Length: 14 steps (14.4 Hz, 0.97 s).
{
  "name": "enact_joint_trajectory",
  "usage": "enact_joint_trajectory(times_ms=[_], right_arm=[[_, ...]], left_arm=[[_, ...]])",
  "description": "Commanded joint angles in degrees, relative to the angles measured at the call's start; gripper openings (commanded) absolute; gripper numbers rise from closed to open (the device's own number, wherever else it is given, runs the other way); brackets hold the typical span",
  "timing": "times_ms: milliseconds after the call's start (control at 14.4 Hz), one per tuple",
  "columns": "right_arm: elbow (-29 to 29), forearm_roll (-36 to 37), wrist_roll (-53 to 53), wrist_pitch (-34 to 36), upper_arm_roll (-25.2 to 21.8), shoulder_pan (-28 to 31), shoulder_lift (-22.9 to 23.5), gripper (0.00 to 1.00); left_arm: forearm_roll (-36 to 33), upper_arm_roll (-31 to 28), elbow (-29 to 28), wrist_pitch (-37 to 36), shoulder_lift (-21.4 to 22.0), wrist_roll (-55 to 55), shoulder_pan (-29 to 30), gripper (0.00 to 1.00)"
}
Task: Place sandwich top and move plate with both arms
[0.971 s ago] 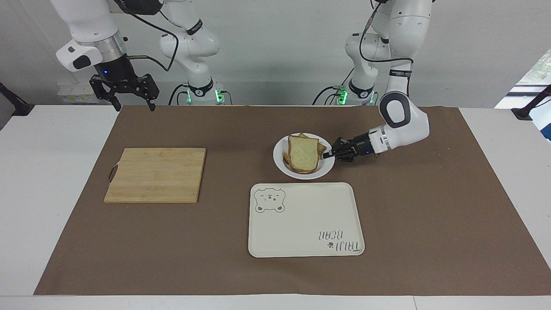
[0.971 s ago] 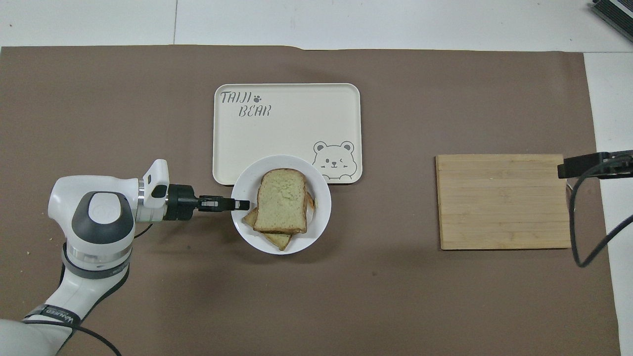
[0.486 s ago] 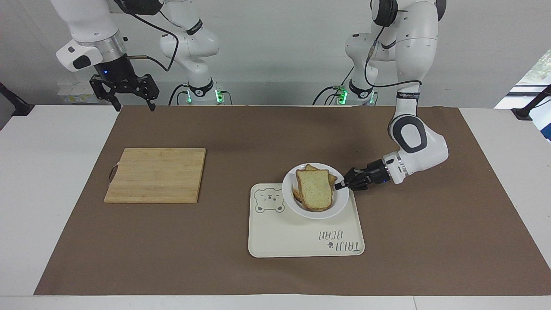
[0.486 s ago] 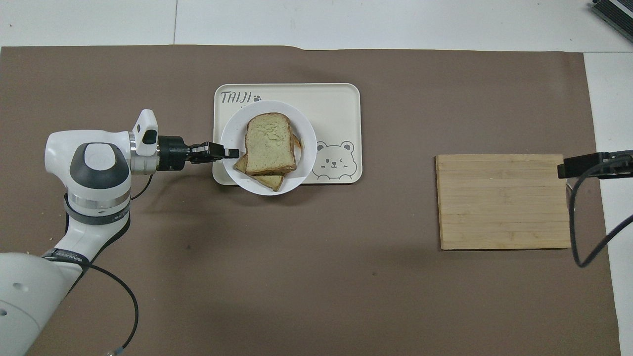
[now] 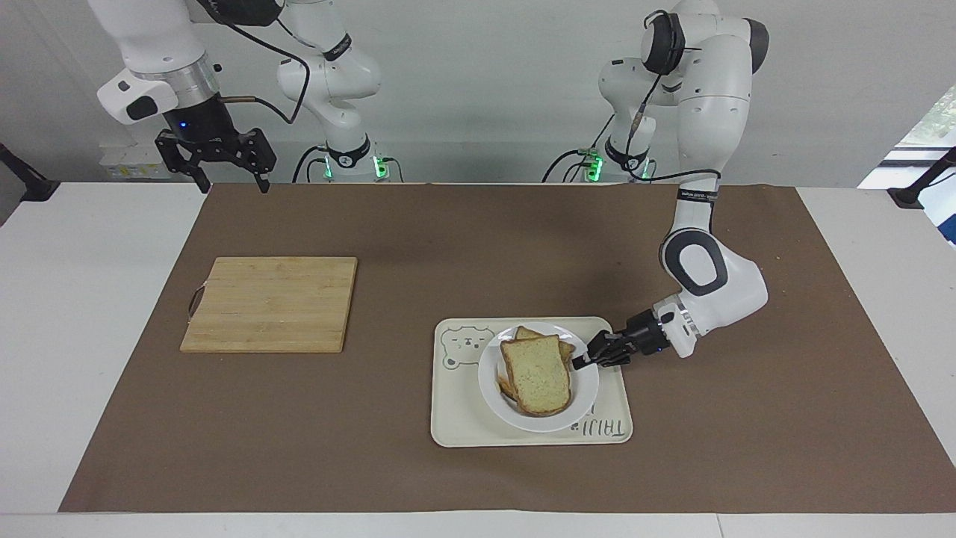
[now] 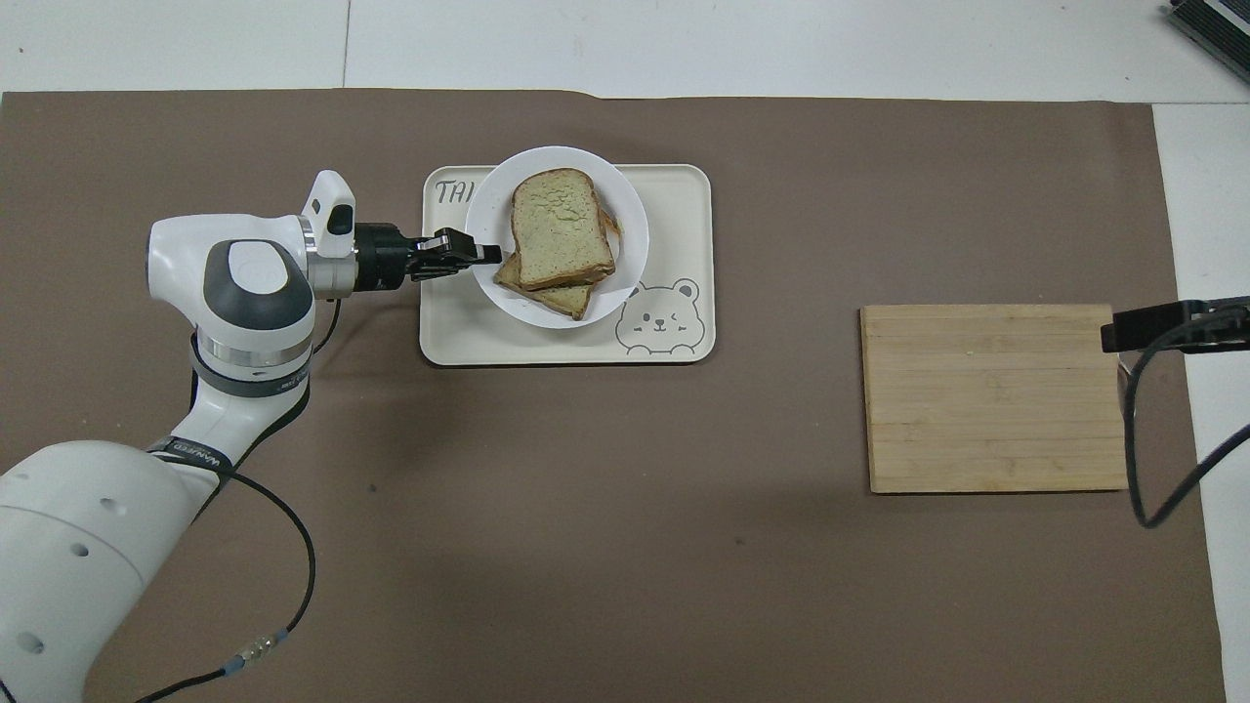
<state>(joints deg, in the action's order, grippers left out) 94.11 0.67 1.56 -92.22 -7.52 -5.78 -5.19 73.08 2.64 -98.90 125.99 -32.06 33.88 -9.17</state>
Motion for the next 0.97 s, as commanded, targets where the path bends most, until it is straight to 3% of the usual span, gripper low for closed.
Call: enact_joint_trajectory(times_ms=[0, 139, 486, 694, 902], right_arm=[[-1.47, -0.85, 1.07, 1.43, 0.05, 0.24, 0.80, 1.00], [-1.47, -0.85, 1.07, 1.43, 0.05, 0.24, 0.71, 1.00], [-1.47, -0.85, 1.07, 1.43, 0.05, 0.24, 0.71, 1.00], [-1.47, -0.85, 1.07, 1.35, 0.05, 0.24, 0.71, 1.00], [-1.47, -0.85, 1.07, 1.43, 0.05, 0.24, 0.71, 1.00]], left_arm=[[-1.01, 0.96, 0.99, -0.05, 0.07, -1.36, 0.65, 0.00], [-1.19, 0.79, 0.73, 0.13, 0.15, -2.06, 0.56, 0.39], [-6.45, 0.61, 0.64, 0.21, 0.33, -2.94, 0.73, 0.96], [-14.51, -0.70, 0.99, 0.22, 3.39, -6.61, 0.91, 1.00], [-33.11, -2.46, 1.69, -0.05, 8.92, -16.62, 1.17, 1.00]])
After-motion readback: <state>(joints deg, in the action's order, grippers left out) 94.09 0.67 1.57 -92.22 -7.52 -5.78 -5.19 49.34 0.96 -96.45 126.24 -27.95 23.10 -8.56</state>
